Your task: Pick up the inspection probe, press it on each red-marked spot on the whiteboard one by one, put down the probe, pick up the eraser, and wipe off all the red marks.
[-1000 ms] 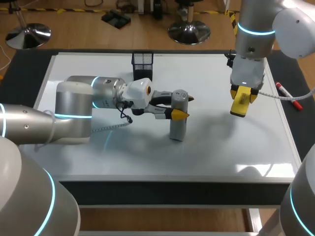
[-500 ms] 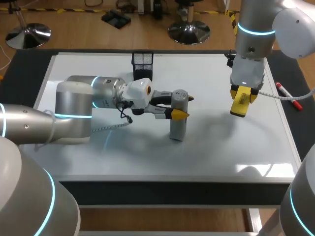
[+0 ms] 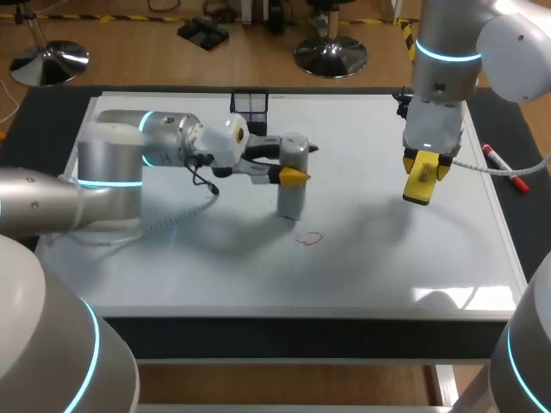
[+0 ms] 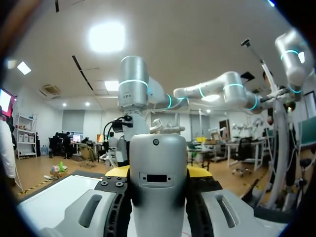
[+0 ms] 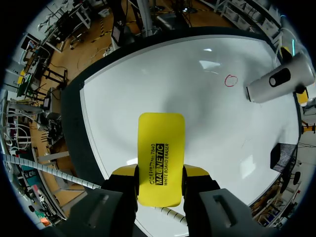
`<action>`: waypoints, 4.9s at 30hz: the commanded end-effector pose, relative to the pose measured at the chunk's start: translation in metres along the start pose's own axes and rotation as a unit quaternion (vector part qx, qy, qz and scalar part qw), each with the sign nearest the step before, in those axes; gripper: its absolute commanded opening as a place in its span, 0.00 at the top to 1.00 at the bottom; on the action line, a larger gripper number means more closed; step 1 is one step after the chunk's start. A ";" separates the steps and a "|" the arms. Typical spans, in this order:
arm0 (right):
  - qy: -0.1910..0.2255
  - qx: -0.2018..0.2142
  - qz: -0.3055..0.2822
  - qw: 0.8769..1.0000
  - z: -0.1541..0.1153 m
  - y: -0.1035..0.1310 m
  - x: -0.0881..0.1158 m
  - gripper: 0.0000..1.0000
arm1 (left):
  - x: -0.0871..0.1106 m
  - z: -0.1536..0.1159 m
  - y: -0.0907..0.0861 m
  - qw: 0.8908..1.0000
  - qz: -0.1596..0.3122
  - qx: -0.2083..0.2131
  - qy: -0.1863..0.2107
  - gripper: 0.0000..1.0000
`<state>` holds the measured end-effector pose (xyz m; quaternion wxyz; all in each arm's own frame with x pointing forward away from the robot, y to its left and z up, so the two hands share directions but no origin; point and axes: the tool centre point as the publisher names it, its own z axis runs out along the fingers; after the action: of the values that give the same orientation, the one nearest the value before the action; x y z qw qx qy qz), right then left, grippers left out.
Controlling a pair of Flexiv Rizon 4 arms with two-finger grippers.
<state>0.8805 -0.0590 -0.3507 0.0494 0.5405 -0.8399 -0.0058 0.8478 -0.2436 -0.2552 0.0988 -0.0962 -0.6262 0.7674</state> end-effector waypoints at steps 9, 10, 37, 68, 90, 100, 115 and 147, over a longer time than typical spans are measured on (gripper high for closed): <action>0.001 0.001 -0.001 1.000 0.000 0.000 0.001 1.00 | -0.021 -0.059 -0.029 0.999 -0.010 0.012 0.033 1.00; 0.001 0.001 -0.001 1.000 0.000 0.000 0.001 1.00 | -0.023 -0.064 -0.030 0.999 -0.013 0.015 0.033 1.00; 0.001 0.001 -0.001 1.000 0.000 0.000 0.001 1.00 | -0.055 -0.126 -0.046 0.991 -0.015 -0.019 0.134 1.00; 0.015 0.016 -0.036 0.999 -0.003 0.024 -0.024 1.00 | -0.055 -0.134 -0.045 0.988 -0.021 -0.013 0.151 1.00; 0.035 0.078 -0.159 0.984 0.000 0.152 -0.129 1.00 | -0.055 -0.134 -0.045 0.988 -0.021 -0.013 0.151 1.00; 0.011 0.065 -0.196 0.978 0.027 0.166 -0.171 1.00 | -0.055 -0.134 -0.045 0.988 -0.021 -0.013 0.151 1.00; -0.002 0.051 -0.242 0.969 0.060 0.158 -0.201 1.00 | -0.055 -0.134 -0.045 0.988 -0.021 -0.013 0.151 1.00; 0.002 0.004 -0.215 0.977 0.093 0.143 -0.161 1.00 | -0.055 -0.134 -0.045 0.988 -0.021 -0.013 0.151 1.00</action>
<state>0.8122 0.1593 -0.4330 0.0520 0.7089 -0.7033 -0.0112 0.9377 -0.1243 -0.2370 0.2063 -0.1986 -0.6158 0.7340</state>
